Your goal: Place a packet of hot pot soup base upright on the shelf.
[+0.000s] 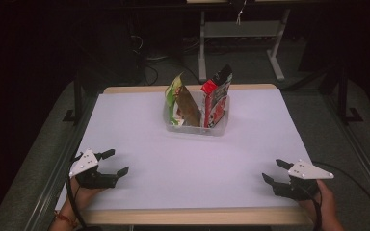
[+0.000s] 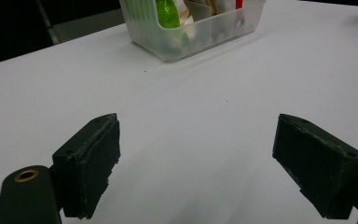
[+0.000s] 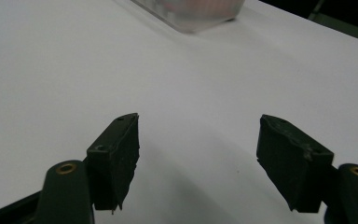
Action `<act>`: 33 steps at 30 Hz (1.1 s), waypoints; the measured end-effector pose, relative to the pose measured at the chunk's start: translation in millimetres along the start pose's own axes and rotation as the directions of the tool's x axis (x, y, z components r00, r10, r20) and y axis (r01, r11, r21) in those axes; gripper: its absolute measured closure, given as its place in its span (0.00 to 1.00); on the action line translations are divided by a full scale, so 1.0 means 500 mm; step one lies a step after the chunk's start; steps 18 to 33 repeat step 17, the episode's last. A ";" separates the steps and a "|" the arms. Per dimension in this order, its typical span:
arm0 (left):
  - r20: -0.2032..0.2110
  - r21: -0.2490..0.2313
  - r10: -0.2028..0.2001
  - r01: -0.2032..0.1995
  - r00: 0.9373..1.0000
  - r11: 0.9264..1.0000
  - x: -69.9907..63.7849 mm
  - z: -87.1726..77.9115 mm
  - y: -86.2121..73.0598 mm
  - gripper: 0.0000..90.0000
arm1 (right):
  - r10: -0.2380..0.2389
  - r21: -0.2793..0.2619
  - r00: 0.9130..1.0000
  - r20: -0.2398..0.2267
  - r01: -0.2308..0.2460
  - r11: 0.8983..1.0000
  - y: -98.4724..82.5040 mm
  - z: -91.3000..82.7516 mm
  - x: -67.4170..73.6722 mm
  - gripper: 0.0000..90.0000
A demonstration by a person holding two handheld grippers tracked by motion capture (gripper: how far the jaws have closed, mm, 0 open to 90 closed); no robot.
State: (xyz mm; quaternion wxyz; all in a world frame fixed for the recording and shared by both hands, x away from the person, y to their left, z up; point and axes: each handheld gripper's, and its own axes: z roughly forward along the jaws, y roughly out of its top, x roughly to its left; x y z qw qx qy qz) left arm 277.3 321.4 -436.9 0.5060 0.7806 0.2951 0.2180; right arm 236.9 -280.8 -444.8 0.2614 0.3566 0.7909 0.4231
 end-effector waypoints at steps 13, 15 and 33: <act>-0.002 0.009 0.012 -0.012 1.000 1.000 -0.003 0.001 0.001 0.16 | -0.007 0.000 1.000 0.005 0.007 1.000 0.001 -0.005 0.003 0.33; -0.002 0.008 0.011 -0.011 1.000 1.000 -0.003 0.002 0.002 0.16 | -0.009 0.000 1.000 0.008 0.009 1.000 0.001 -0.004 0.003 0.32; -0.002 0.006 0.009 -0.009 1.000 1.000 -0.001 0.002 0.002 0.16 | -0.011 0.000 1.000 0.009 0.011 1.000 0.001 -0.004 0.002 0.32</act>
